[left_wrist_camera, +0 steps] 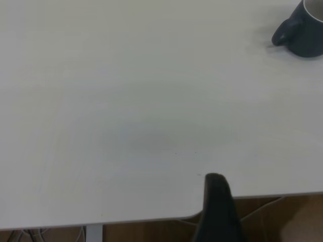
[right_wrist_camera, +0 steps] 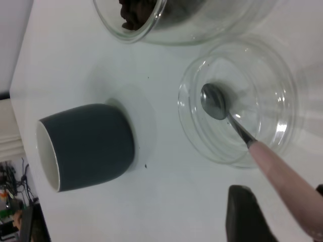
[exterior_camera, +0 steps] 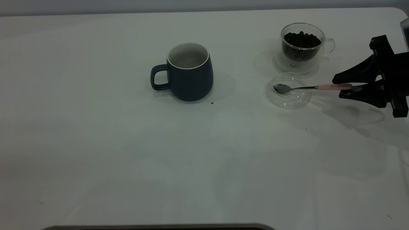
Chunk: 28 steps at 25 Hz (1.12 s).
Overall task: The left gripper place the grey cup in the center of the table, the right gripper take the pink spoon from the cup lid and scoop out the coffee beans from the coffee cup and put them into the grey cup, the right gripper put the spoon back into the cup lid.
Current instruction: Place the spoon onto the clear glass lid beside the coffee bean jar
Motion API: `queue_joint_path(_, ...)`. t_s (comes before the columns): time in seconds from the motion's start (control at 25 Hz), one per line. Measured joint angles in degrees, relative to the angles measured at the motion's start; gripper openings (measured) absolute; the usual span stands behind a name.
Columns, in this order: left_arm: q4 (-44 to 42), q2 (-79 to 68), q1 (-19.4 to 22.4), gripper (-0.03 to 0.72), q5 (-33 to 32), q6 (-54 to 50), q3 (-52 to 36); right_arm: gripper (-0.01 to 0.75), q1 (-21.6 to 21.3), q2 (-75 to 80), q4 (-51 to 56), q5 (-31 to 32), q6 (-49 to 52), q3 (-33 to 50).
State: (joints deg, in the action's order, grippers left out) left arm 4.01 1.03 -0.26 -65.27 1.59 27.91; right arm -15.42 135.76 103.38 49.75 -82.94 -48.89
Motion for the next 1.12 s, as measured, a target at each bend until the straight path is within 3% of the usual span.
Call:
queue_joint_path(0.28, 0.00, 0.00, 0.00, 0.569, 0.00, 0.00, 0.00, 0.449, 0.05, 0.00, 0.00, -2.55, 3.03, 0.00)
queue_joint_path(0.88, 0.00, 0.00, 0.00, 0.569, 0.00, 0.05, 0.00, 0.450, -0.09, -0.14, -0.68, -6.60, 4.05, 0.00)
queue_joint_path(1.12, 0.00, 0.00, 0.00, 0.569, 0.00, 0.16, 0.00, 0.450, -1.83, -9.25, -17.26, -12.22, 16.55, 0.00)
